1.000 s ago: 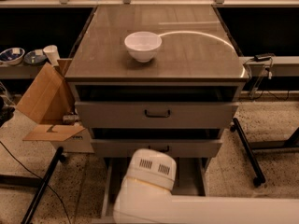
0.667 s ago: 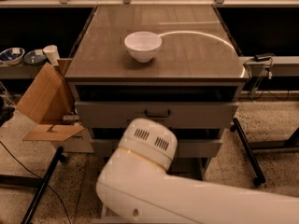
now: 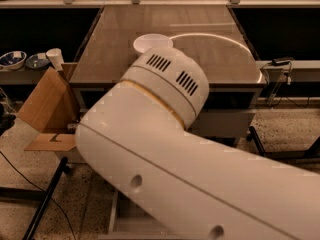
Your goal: Pick water bottle from middle drawer and place on counter
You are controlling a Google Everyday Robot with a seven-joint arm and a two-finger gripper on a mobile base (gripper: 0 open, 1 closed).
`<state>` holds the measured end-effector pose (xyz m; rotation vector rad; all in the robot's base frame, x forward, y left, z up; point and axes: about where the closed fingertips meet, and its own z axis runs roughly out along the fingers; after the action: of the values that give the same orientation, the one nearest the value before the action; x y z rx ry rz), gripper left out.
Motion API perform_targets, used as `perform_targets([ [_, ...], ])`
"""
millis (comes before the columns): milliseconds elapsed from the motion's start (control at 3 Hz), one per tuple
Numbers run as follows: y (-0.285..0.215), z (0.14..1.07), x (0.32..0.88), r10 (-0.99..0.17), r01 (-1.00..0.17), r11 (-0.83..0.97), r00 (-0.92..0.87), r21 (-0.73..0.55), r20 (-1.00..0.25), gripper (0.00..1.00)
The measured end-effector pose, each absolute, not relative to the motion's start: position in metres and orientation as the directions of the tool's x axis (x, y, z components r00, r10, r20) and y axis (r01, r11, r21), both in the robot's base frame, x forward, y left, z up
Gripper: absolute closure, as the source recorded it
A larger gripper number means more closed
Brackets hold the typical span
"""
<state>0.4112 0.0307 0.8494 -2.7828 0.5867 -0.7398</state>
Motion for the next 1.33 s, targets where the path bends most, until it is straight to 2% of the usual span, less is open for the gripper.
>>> perform_targets([
  [667, 0.021, 0.863, 0.422, -0.428, -0.321, -0.900, 0.780, -0.297, 0.457, 1.00],
  [1333, -0.014, 0.918, 0.482, -0.414, -0.316, -0.909, 0.750, -0.270, 0.516, 1.00],
])
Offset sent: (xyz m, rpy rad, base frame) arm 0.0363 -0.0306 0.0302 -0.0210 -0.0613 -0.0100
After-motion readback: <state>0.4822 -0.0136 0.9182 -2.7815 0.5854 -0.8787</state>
